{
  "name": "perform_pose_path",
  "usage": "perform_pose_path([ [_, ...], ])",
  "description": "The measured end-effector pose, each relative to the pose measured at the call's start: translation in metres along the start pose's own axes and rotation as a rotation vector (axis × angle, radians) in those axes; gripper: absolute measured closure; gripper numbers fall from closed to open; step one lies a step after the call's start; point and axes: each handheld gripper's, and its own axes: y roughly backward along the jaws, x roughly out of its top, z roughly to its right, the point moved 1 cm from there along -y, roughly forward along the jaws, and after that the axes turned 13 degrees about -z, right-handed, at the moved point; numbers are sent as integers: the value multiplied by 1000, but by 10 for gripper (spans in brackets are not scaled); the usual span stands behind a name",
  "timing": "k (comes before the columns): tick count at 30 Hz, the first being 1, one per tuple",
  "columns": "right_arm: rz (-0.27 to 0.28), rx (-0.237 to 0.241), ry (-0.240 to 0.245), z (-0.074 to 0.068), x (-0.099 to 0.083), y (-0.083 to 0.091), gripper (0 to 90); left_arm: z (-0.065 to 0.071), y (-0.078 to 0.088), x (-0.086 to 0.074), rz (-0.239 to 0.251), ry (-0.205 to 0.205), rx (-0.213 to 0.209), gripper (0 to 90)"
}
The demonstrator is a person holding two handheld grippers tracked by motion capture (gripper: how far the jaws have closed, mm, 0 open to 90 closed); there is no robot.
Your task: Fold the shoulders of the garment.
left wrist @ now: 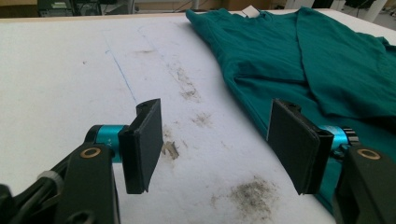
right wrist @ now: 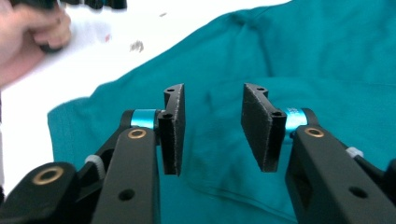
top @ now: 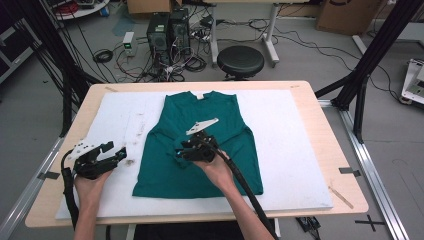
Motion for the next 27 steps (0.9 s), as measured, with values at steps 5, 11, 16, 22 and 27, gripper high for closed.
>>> perform_pose_path([
  [5, -48, -61, 24, -7, 10, -21, 611, 0, 0, 0, 0, -3, 1, 360],
  [11, -105, -105, 50, -8, 25, -43, 646, 0, 0, 0, 1, 0, -1, 359],
  [16, -147, -99, 46, -7, 32, -61, 656, 0, 0, 0, 0, 0, -3, 360],
  [22, -172, -138, 55, -3, 33, -72, 784, 0, 0, 0, 0, 0, -2, 360],
  [27, -162, -140, 56, -2, 33, -68, 875, 0, 0, 0, -3, -4, -2, 360],
])
